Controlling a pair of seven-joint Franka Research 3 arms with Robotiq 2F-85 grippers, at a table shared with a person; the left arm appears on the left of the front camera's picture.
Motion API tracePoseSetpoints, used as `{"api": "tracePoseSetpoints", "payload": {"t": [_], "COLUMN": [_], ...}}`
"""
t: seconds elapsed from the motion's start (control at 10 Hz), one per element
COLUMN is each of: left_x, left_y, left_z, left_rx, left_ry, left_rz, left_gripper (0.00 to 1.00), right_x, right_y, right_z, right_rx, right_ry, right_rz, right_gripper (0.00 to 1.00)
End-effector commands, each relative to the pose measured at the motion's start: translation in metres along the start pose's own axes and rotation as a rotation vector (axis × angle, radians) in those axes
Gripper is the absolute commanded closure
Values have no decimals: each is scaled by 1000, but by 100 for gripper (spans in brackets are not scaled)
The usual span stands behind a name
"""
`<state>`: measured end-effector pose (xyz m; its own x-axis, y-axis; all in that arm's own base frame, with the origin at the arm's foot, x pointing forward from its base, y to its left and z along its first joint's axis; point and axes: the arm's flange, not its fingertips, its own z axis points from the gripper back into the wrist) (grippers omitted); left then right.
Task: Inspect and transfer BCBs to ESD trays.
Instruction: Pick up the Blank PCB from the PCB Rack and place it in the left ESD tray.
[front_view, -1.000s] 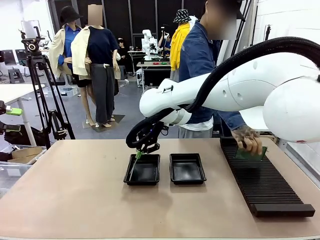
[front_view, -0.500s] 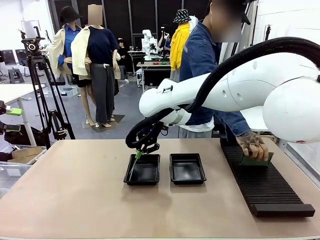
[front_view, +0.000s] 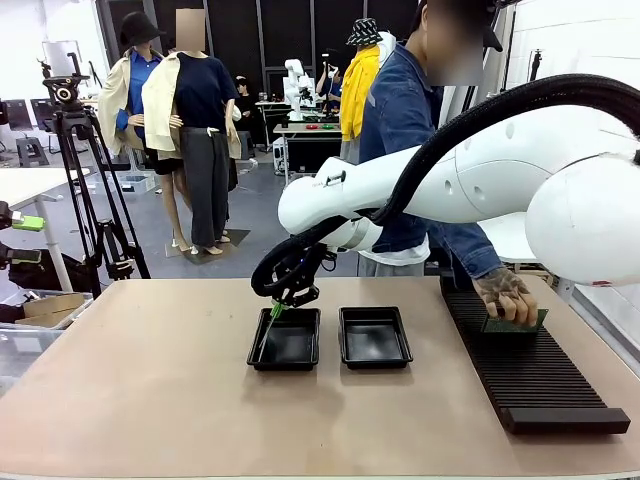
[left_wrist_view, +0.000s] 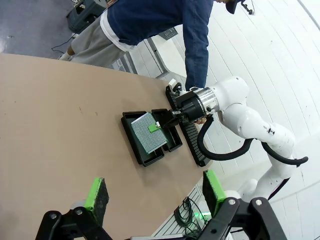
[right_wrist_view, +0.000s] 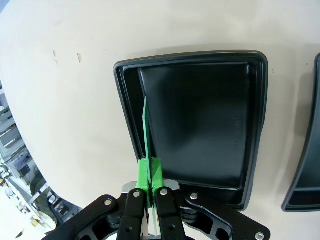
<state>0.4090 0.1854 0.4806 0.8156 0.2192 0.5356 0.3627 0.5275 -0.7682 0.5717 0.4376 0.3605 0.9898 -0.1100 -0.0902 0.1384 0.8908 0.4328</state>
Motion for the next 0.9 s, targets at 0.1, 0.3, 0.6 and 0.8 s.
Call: {"api": "tracePoseSetpoints", "payload": {"t": [0.1,0.3,0.6,0.8], "left_x": [-2,-2,-2,-2], "left_y": [-1,-1,-1,-1], "left_z": [1,1,1,1], "left_rx": [-3,-3,-3,-3], "left_ry": [0,0,0,0], "left_rz": [-1,-1,-1,-1], "left_gripper": [0,0,0,0], "right_x": [1,1,1,1], "right_y": [-1,-1,-1,-1], "right_z": [1,1,1,1], "right_rx": [1,1,1,1], "right_ry": [-1,-1,-1,-1], "right_rz": [1,1,1,1], "right_gripper": [100,100,100,100]}}
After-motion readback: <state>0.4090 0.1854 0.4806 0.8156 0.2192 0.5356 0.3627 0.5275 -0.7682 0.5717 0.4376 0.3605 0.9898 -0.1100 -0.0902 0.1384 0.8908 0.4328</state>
